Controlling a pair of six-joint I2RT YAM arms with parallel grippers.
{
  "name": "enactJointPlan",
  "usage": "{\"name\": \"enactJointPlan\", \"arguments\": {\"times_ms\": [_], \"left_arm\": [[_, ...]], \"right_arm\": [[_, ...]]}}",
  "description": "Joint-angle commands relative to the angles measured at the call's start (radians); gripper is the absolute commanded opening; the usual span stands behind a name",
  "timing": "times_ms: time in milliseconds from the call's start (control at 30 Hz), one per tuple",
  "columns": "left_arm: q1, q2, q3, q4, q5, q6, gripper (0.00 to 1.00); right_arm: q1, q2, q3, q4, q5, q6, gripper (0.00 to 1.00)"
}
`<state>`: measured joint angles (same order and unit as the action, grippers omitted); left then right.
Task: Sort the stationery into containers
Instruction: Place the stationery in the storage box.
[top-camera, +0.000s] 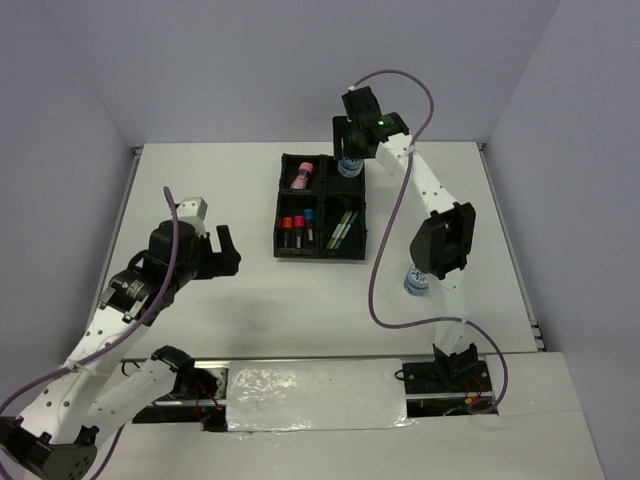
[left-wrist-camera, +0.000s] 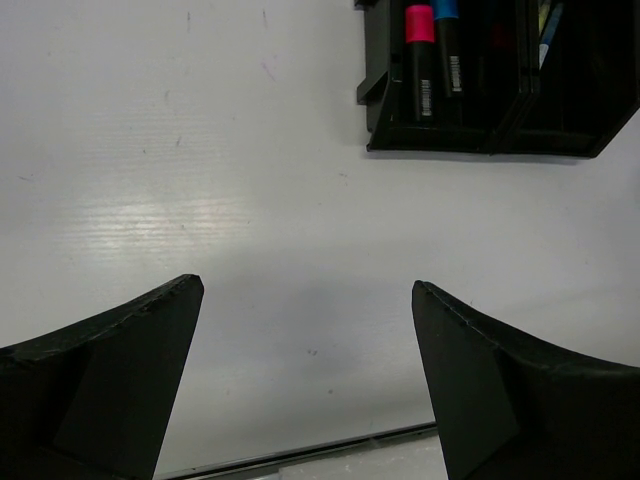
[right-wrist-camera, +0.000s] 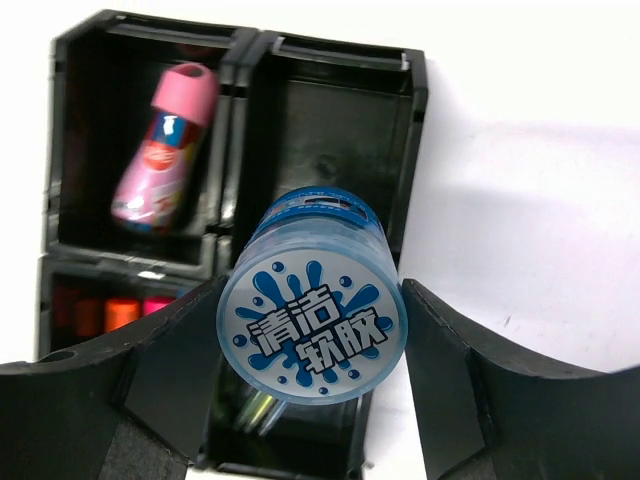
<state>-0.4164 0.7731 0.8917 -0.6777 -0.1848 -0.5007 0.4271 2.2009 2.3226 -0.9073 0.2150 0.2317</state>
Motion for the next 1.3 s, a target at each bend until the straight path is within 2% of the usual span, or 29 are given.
{"name": "enactJointPlan", "arguments": {"times_ms": [0, 500, 600, 633, 700, 733, 800, 833, 867, 1133, 1200, 1233, 1267], "left_arm": [[0.002, -0.001, -0.002, 0.038, 0.022, 0.013, 0.99], [0.011, 0.015, -0.002, 0.046, 0.047, 0.024, 0.99], [0.011, 0.014, -0.004, 0.046, 0.048, 0.025, 0.99], [0.013, 0.012, -0.004, 0.047, 0.051, 0.025, 0.99], [0.014, 0.014, -0.002, 0.049, 0.053, 0.025, 0.99], [0.016, 0.015, -0.004, 0.049, 0.057, 0.028, 0.99], [0.019, 0.020, -0.004, 0.052, 0.064, 0.031, 0.99], [0.019, 0.022, -0.002, 0.052, 0.070, 0.033, 0.99], [0.021, 0.028, -0.002, 0.052, 0.071, 0.034, 0.99], [0.031, 0.035, 0.001, 0.050, 0.073, 0.036, 0.99], [0.037, 0.026, 0.004, 0.044, 0.056, 0.031, 0.99], [0.042, 0.022, 0.003, 0.043, 0.050, 0.028, 0.99], [0.047, 0.011, 0.003, 0.043, 0.030, 0.025, 0.99]], "right_arm": [[-0.011, 0.051, 0.029, 0.067, -0.052, -0.043, 0.02], [-0.019, 0.149, 0.038, 0.128, -0.066, -0.071, 0.05], [-0.019, 0.160, 0.024, 0.131, -0.080, -0.069, 0.16], [-0.019, 0.163, 0.020, 0.134, -0.080, -0.066, 0.28], [-0.021, 0.166, 0.011, 0.136, -0.078, -0.066, 0.41], [-0.019, 0.166, 0.011, 0.134, -0.078, -0.066, 0.53], [-0.019, 0.164, 0.018, 0.128, -0.082, -0.066, 0.68], [-0.019, 0.163, 0.024, 0.122, -0.082, -0.065, 0.96], [-0.019, 0.157, 0.043, 0.117, -0.082, -0.065, 1.00], [-0.036, 0.014, 0.113, 0.018, -0.016, -0.023, 1.00], [-0.044, -0.103, 0.029, -0.062, 0.068, 0.038, 1.00], [-0.042, -0.219, -0.035, -0.079, 0.095, 0.059, 1.00], [-0.044, -0.280, -0.210, -0.090, 0.116, 0.111, 1.00]]}}
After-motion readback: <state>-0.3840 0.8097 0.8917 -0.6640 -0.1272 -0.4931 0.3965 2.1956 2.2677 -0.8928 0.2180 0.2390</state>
